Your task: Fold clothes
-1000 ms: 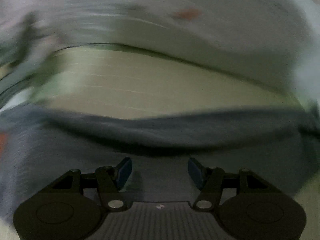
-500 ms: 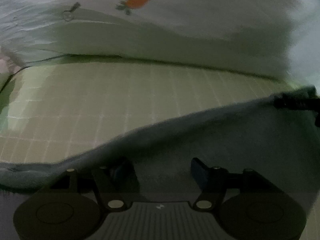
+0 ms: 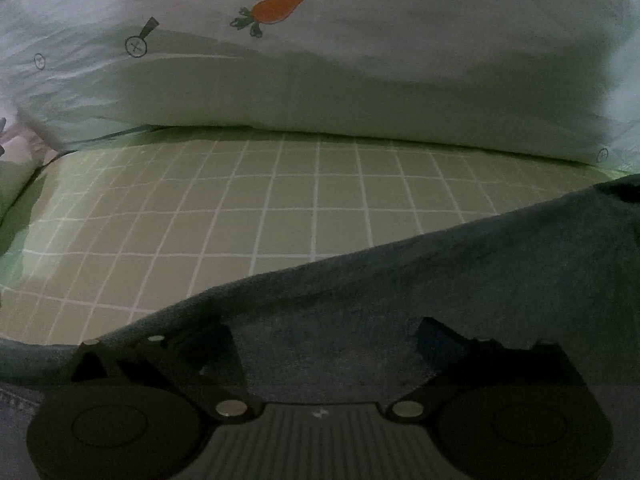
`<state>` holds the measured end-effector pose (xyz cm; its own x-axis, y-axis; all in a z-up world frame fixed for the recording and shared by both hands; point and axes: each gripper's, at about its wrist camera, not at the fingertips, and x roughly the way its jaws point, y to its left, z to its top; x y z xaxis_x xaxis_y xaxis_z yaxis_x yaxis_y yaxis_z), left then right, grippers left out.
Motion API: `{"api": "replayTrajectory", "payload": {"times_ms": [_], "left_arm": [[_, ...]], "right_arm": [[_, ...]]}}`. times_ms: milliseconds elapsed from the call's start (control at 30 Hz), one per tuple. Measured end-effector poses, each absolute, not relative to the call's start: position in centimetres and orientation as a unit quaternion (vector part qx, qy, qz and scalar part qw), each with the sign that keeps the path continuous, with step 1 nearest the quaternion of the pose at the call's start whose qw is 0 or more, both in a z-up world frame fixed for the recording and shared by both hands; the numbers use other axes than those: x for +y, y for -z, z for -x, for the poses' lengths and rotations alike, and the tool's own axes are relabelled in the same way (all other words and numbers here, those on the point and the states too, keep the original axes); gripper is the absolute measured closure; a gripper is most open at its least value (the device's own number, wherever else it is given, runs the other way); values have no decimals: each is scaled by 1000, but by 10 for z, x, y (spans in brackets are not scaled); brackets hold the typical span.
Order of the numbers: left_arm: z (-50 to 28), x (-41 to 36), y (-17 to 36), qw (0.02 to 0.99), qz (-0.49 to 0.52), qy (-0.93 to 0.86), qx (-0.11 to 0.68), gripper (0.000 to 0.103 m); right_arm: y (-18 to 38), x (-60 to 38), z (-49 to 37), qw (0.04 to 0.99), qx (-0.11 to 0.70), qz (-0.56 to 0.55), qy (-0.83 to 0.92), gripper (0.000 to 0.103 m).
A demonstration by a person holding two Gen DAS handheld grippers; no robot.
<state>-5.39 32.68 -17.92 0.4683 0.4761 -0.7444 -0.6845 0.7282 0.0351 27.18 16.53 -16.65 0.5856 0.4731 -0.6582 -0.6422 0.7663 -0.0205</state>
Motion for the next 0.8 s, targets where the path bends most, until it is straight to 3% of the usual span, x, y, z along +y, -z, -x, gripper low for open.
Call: {"api": "replayTrajectory", "payload": {"times_ms": [400, 533, 800], "left_arm": [[52, 327, 178, 839, 140, -348, 393, 0], [53, 326, 179, 838, 141, -350, 393, 0], [52, 326, 179, 836, 145, -356, 392, 0]], "right_arm": [[160, -18, -318, 928, 353, -89, -78, 33], [162, -8, -332, 934, 344, -36, -86, 49], [178, -2, -357, 931, 355, -51, -65, 55]]}}
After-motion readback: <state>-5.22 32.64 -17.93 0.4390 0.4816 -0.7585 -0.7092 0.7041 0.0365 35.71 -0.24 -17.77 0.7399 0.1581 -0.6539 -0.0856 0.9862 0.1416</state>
